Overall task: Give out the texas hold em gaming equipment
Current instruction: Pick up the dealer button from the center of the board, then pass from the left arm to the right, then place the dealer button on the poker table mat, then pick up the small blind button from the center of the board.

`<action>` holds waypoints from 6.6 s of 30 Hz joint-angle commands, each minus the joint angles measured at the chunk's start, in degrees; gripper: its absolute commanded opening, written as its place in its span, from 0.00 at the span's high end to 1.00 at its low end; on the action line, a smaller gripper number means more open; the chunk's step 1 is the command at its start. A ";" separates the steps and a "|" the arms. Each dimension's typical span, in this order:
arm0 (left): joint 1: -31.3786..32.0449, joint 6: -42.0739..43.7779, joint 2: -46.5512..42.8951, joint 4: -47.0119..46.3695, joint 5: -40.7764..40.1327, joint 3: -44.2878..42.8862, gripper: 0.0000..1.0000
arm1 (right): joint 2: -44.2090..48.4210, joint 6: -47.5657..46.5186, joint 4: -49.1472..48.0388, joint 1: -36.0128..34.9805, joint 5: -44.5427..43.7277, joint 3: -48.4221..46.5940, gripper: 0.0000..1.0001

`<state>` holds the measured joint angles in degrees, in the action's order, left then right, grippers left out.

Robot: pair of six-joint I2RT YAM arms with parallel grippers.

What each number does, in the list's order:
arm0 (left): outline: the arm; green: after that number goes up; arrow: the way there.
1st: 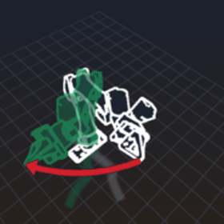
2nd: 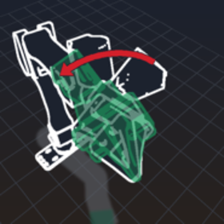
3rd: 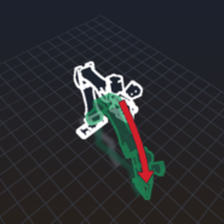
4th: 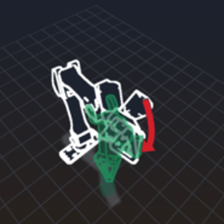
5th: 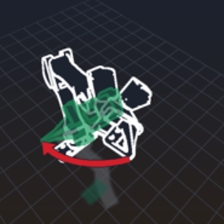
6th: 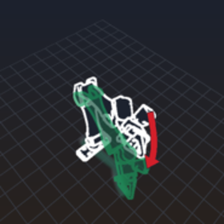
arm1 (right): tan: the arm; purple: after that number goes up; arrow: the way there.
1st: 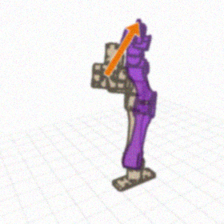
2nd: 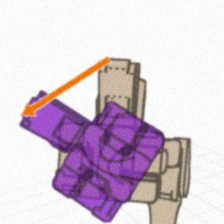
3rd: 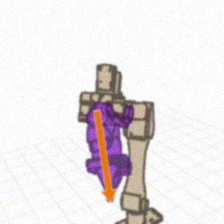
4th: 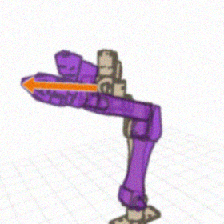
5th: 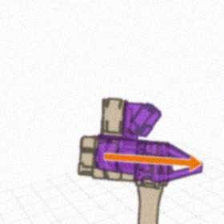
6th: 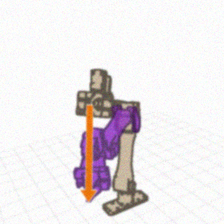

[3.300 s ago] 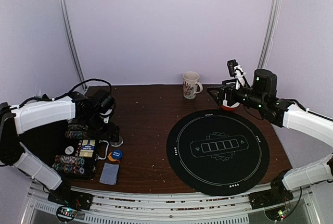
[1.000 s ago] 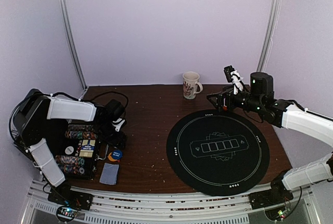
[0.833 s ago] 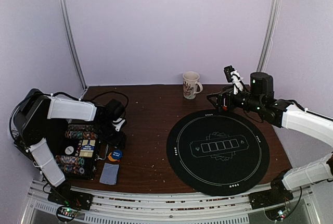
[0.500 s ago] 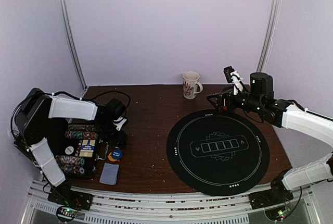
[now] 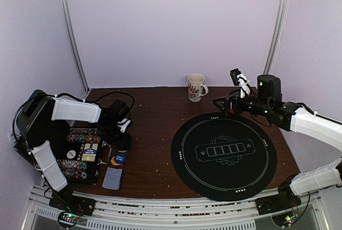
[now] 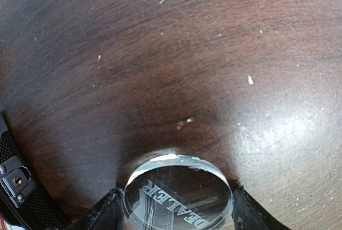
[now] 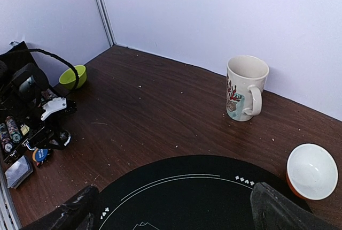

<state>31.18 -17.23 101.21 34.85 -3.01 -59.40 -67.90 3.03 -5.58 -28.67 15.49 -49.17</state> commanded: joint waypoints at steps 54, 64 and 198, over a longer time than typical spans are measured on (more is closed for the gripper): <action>16.50 22.76 -10.45 6.94 -1.91 -21.11 0.55 | -41.24 48.80 -18.62 -14.48 27.32 -26.51 0.35; 16.60 22.51 -10.14 5.87 -1.61 -21.24 0.55 | -45.94 52.14 -23.00 -17.19 28.98 -27.31 0.37; 6.05 0.07 -6.44 5.14 0.85 4.29 0.37 | -19.20 20.18 17.86 2.27 -16.19 -7.53 0.44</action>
<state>37.50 -18.24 94.30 41.69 -3.97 -54.98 -86.52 23.75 11.09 -26.17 0.58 -56.95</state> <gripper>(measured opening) 0.626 0.560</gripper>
